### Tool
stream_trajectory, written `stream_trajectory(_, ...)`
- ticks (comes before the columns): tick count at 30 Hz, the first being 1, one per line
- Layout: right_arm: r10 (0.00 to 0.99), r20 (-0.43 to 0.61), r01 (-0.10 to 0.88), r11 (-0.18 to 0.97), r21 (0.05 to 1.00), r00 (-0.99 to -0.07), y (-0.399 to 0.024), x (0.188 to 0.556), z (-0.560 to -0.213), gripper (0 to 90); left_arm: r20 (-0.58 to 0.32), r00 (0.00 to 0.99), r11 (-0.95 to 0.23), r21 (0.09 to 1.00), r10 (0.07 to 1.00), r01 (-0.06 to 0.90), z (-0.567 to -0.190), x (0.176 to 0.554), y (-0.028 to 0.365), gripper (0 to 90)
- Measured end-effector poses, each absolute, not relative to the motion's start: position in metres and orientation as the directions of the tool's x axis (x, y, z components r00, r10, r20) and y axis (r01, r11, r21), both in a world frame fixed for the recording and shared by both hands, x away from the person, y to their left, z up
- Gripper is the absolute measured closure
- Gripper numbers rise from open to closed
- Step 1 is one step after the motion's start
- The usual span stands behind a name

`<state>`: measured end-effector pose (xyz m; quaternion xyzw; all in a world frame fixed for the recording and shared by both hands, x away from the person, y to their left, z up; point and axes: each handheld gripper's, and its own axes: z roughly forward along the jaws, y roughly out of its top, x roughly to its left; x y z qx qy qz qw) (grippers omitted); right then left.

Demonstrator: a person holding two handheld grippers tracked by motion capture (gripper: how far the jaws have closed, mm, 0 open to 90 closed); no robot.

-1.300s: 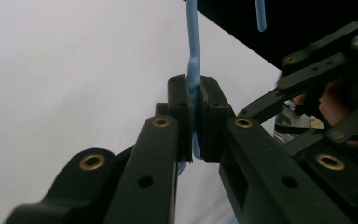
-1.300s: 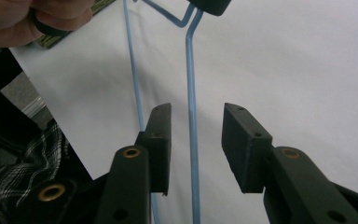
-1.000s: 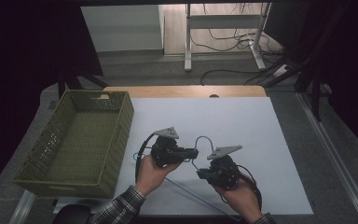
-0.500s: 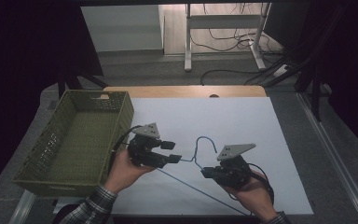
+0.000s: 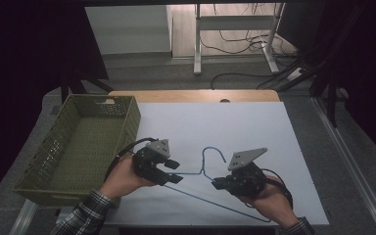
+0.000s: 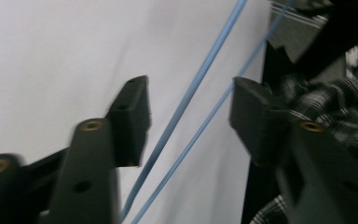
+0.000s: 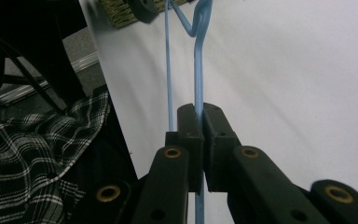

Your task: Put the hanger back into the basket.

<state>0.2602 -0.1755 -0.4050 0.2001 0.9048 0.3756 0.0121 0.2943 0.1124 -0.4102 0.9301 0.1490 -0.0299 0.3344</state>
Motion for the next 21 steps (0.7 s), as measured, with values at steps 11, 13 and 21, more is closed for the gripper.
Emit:
stream_trajectory(11,0.343,0.125,0.332,0.652,0.681,-0.931,-0.175,0.259,-0.41,87.3,-0.178,0.975,-0.806,0.551,0.136,0.213,-0.416,0.303,0.091,77.1)
stream_trajectory(13,0.344,0.12,0.33,0.656,0.679,-0.931,-0.176,0.26,-0.41,87.3,-0.183,0.976,-0.814,0.546,0.116,0.198,-0.417,0.303,0.089,79.6)
stream_trajectory(21,0.358,0.121,0.337,0.639,0.692,-0.926,-0.182,0.266,-0.41,84.6,-0.225,0.971,-0.781,0.593,0.075,0.197,-0.415,0.301,0.093,87.3)
